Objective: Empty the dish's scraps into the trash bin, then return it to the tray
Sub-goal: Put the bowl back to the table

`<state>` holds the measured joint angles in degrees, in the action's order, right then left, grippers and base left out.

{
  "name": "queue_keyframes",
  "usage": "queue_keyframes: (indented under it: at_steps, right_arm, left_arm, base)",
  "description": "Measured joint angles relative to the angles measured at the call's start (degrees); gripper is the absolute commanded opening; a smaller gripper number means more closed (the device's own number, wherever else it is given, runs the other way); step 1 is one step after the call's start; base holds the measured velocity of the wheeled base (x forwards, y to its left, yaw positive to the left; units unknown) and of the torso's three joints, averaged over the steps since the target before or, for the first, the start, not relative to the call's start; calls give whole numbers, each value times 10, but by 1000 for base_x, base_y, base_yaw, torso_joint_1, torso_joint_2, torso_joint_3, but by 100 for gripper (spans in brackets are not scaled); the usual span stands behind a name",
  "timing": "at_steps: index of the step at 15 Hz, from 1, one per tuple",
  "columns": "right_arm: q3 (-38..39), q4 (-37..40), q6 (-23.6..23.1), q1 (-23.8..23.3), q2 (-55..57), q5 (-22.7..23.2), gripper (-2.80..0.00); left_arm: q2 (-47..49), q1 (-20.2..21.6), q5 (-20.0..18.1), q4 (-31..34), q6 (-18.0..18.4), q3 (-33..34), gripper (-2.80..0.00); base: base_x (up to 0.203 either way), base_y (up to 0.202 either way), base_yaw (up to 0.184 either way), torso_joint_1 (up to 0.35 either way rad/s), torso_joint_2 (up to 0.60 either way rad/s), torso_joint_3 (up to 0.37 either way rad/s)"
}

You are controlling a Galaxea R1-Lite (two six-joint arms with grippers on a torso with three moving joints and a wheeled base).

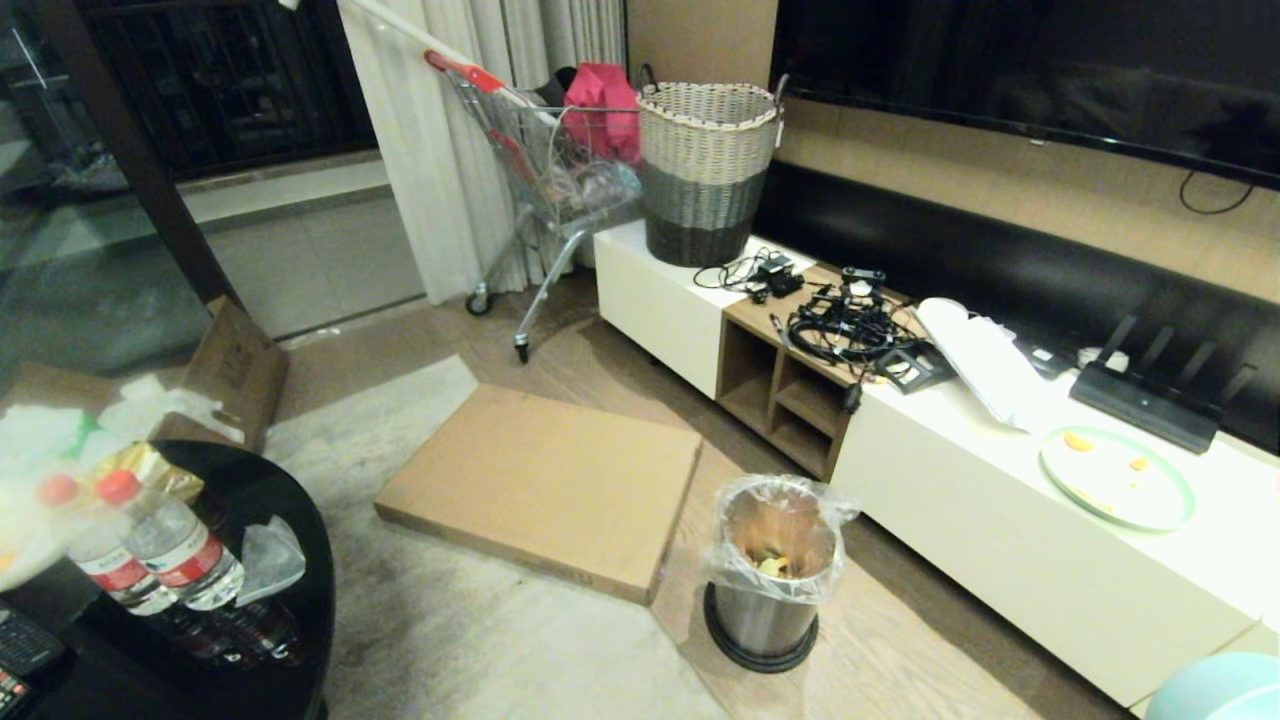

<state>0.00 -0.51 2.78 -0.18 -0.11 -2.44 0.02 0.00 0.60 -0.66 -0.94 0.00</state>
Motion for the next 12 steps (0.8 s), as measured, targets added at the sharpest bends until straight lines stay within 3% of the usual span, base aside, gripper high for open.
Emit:
queue_keyframes:
  at_steps: [12]
  right_arm:
    - [-1, 2, -2, 0, 0, 1, -280]
  left_arm:
    - [0, 0, 0, 0, 1, 0, -280]
  base:
    - [0, 0, 0, 0, 0, 0]
